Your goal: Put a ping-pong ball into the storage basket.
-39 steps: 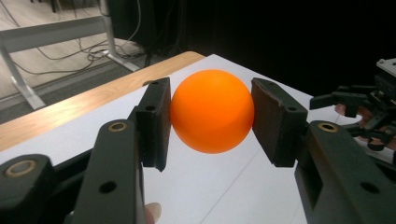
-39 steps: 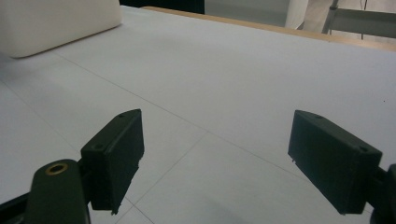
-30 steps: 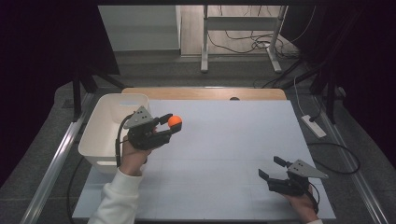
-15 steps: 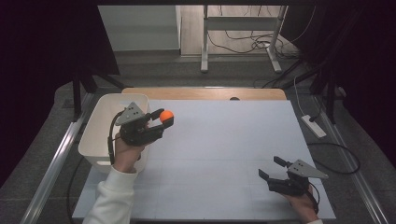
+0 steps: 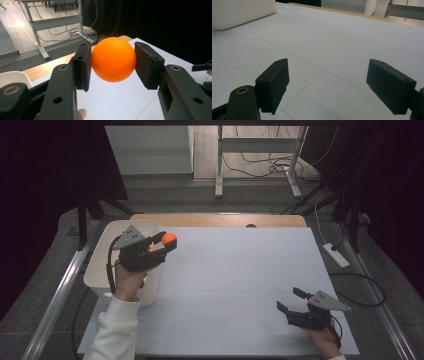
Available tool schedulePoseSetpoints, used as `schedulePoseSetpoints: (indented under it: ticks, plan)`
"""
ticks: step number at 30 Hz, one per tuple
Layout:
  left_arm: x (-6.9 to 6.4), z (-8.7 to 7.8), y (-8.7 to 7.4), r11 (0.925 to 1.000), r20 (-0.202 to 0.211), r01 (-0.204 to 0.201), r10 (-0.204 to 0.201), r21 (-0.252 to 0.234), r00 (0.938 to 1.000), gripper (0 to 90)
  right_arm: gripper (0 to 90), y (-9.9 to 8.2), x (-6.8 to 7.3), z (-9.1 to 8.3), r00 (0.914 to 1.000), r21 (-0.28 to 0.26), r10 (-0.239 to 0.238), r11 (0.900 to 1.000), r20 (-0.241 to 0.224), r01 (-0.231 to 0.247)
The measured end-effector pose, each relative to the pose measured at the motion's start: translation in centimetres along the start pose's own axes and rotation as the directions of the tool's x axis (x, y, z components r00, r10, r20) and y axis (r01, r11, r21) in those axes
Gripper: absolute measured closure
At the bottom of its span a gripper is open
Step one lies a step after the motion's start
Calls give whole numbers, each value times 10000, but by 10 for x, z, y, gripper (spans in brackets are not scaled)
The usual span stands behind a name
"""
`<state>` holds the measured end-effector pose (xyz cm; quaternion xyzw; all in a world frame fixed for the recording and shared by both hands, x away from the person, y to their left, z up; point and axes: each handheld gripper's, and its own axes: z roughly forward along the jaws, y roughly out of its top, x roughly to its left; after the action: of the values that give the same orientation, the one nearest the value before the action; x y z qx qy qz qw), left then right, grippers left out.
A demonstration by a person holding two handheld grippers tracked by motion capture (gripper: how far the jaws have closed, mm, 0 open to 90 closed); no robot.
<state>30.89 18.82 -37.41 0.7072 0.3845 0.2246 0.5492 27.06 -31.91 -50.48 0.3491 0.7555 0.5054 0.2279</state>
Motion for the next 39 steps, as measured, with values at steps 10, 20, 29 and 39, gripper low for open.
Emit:
schedulePoseSetpoints:
  ticks: [10,20,29,39]
  plan:
    - [16,-7,1,9997,-505,229,-229,4,9985,506,188,0,0,0,10000,-8,12,10000,17,-12]
    - [33,-14,0,9988,-1118,480,-464,115,9926,506,188,0,0,1,10000,-18,3,10000,22,-3]
    - [50,-19,-2,9968,-1661,754,-701,254,9836,506,188,0,0,1,10000,2,-2,10000,-7,2]
    - [67,-20,-5,9933,-2275,1011,-860,555,9700,506,188,0,0,2,10000,18,25,10000,5,-25]
